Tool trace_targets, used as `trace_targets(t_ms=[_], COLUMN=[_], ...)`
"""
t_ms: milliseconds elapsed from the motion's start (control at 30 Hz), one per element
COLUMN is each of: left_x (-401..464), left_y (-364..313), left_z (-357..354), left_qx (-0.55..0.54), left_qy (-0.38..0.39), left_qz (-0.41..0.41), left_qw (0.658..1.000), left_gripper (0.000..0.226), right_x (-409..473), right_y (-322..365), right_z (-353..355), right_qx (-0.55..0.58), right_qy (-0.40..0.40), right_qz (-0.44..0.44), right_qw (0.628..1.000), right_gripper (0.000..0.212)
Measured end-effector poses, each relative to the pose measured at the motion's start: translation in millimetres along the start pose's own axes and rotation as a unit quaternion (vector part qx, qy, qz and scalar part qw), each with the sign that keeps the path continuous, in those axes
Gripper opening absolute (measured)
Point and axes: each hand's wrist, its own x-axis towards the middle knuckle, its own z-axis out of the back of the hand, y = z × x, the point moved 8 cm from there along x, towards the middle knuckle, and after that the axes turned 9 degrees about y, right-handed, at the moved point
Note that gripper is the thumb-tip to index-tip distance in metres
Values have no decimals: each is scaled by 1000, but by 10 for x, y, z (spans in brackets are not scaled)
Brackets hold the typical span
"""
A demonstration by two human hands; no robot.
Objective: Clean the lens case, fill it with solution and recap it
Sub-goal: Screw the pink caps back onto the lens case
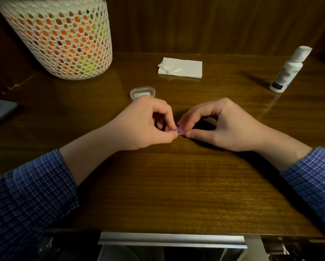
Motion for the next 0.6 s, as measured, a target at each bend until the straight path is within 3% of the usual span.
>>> trace_targets(t_ms=[300, 600], left_x=[14, 9], left_y=[20, 12], left_z=[5, 32], left_qx=[1, 5], left_qy=[-5, -9], left_qz=[-5, -5], left_qw=[1000, 1000], left_gripper=[9, 8], right_x=[22, 7], right_y=[10, 12], right_z=[-18, -24], right_qx=[-16, -19], right_qy=[-37, -12], right_qz=[-17, -10], right_qw=[999, 1000], right_gripper=[14, 6])
